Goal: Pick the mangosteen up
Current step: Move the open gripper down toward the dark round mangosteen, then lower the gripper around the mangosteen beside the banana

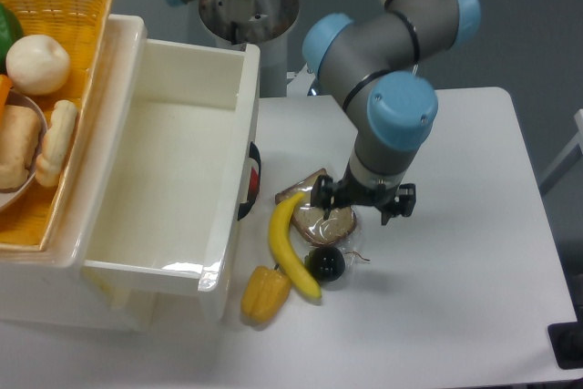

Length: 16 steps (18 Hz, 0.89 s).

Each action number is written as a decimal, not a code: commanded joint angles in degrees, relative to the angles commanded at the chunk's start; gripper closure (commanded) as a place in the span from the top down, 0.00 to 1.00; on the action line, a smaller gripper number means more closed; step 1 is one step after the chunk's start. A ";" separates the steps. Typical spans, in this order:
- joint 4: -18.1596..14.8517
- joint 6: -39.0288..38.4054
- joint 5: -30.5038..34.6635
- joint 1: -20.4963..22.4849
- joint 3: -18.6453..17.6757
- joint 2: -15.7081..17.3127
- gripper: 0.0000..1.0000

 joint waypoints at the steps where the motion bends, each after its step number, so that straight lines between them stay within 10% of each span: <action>1: 0.18 -0.88 0.00 -0.61 -0.09 -0.79 1.00; 16: 2.64 -0.98 0.00 -1.32 -0.62 -6.69 1.00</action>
